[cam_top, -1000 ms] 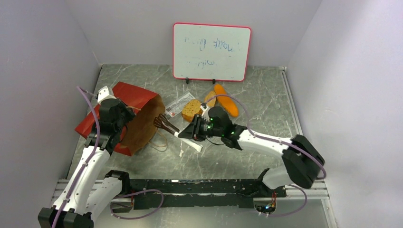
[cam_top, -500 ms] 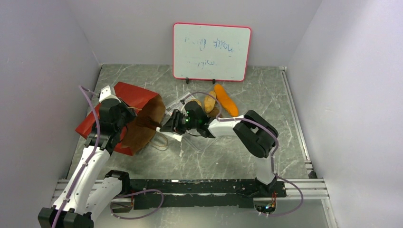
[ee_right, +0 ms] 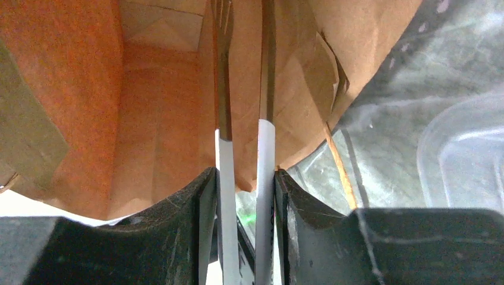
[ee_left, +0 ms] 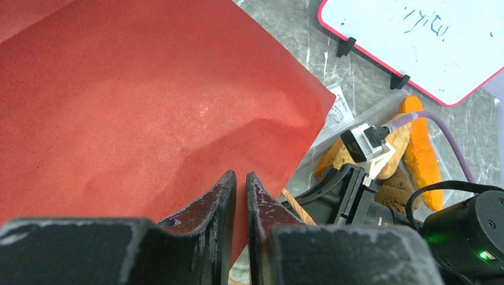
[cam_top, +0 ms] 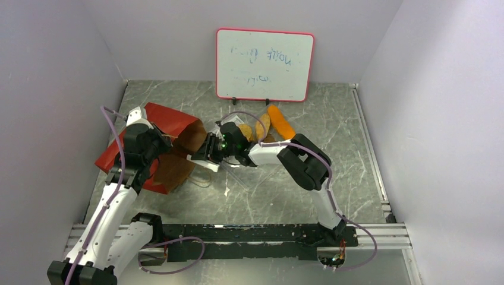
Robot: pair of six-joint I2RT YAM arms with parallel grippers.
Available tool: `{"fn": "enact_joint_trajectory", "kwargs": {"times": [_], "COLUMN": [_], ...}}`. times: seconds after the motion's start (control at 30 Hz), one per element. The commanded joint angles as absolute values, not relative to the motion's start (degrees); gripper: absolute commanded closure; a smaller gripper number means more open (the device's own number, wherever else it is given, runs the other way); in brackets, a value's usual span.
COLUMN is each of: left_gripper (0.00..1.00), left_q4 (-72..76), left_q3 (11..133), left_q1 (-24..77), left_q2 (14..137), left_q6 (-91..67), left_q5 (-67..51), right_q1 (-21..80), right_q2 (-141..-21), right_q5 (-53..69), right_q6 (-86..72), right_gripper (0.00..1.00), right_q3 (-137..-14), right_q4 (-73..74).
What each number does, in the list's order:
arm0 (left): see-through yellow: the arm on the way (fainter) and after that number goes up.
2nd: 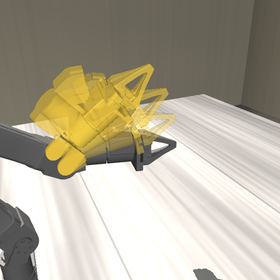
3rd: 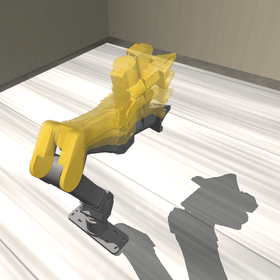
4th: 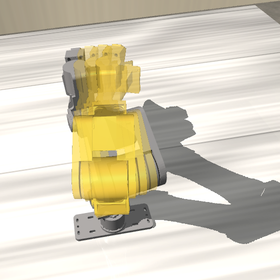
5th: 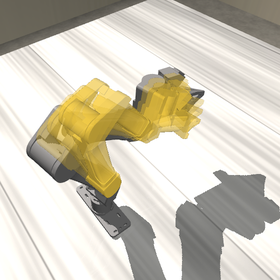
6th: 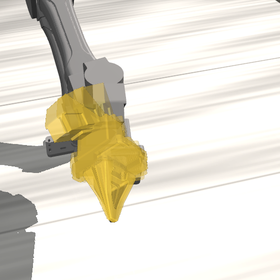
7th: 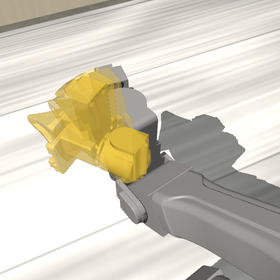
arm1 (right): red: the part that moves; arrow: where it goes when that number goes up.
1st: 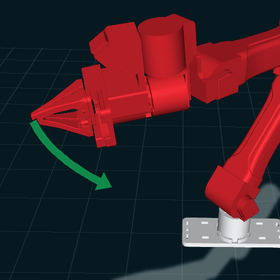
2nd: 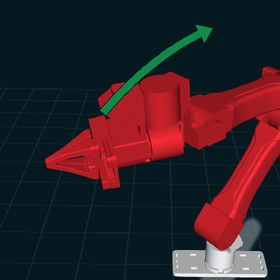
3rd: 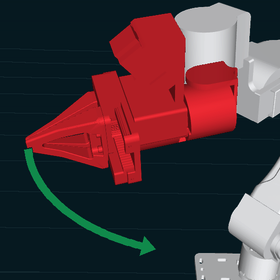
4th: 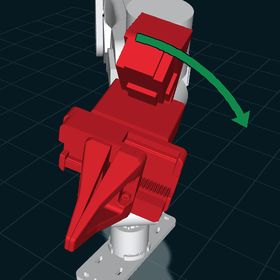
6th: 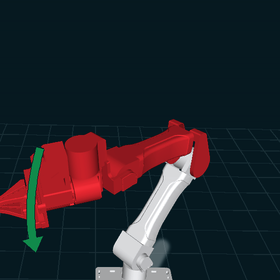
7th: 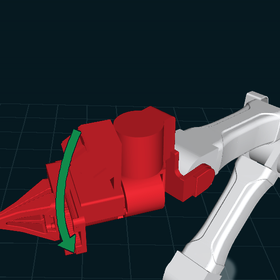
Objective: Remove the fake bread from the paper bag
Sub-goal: Take out the fake bread from the paper bag.
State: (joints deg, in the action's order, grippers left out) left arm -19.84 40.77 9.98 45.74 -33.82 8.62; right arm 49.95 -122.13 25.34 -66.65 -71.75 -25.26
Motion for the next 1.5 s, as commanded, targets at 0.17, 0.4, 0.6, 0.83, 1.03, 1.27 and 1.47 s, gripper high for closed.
{"fn": "enact_joint_trajectory", "kwargs": {"times": [0.17,0.4,0.6,0.83,1.03,1.27,1.47], "left_gripper": [0.93,0.93,0.93,0.93,0.93,0.93,0.93], "left_q4": [-20.72,-21.18,-21.27,-21.01,-20.68,-20.31,-20.21], "left_q3": [42.08,42.49,42.39,42.76,42.72,42.91,42.95], "left_q1": [10.28,10.28,10.24,10.28,10.28,10.28,10.28], "left_q2": [44.54,44.65,44.64,45.04,45.56,46.03,46.0], "left_q6": [-32.78,-32.33,-32.34,-32.11,-32.05,-31.88,-31.94], "left_q5": [5.51,4.92,4.57,4.26,3.91,4.1,4.13], "right_q1": [50.62,51.18,51.67,52.16,52.32,53.06,53.18], "right_q2": [-125.05,-127.46,-128.94,-130.45,-131.67,-131.58,-131.91], "right_q5": [23.38,22.85,22.93,22.84,23.19,24.07,24.41], "right_q6": [-64.48,-63.51,-62.94,-61.89,-61.66,-61.11,-60.99], "right_gripper": [0.62,0.62,0.62,0.62,0.62,0.62,0.62], "right_q3": [-78.04,-81.85,-84.37,-87.48,-89.46,-90.12,-90.13], "right_q4": [-22.53,-19.91,-18.59,-16.55,-15.8,-15.03,-14.68]}}
